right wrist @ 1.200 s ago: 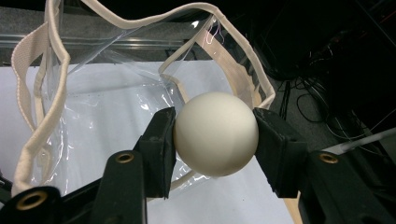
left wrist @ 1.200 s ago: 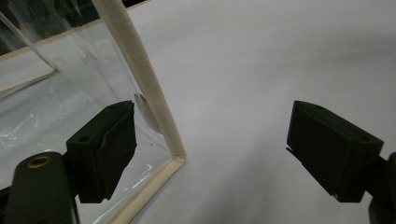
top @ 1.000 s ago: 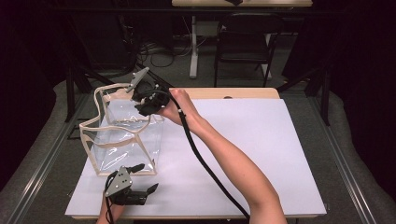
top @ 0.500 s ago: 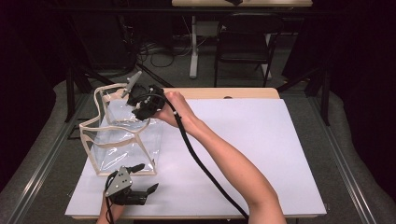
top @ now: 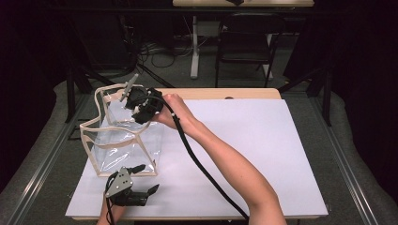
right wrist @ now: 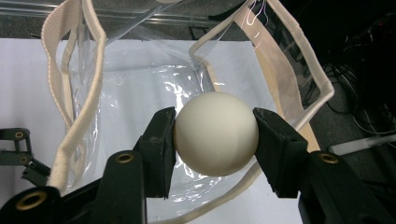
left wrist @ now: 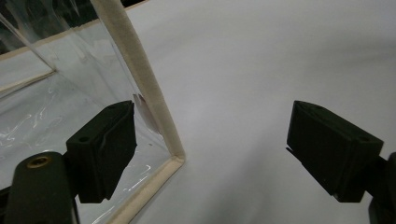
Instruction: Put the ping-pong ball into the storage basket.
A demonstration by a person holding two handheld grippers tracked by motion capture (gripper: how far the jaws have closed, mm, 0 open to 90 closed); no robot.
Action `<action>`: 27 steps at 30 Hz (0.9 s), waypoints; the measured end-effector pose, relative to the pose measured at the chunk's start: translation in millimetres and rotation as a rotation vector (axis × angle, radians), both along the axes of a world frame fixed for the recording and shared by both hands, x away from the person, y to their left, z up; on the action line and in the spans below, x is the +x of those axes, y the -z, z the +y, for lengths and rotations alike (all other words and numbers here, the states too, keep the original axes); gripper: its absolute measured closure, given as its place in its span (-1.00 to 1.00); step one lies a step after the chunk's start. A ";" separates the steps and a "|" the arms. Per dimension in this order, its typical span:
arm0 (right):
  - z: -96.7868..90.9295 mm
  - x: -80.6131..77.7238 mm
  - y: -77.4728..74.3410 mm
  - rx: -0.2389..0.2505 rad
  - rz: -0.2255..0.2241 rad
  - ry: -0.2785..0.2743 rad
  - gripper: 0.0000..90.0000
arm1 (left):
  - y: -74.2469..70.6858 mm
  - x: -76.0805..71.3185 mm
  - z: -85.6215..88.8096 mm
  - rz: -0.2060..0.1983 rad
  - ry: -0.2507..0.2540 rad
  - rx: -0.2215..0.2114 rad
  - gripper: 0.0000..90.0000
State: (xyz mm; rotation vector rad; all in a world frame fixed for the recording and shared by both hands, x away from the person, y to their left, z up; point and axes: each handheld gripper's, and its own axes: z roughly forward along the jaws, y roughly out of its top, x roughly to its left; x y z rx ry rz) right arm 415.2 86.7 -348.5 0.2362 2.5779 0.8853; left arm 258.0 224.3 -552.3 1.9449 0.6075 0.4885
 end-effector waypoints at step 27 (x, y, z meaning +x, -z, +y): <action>3.3 2.8 8.8 -0.051 0.042 -0.005 0.13 | -0.1 0.0 -0.1 0.001 -0.004 0.003 -0.64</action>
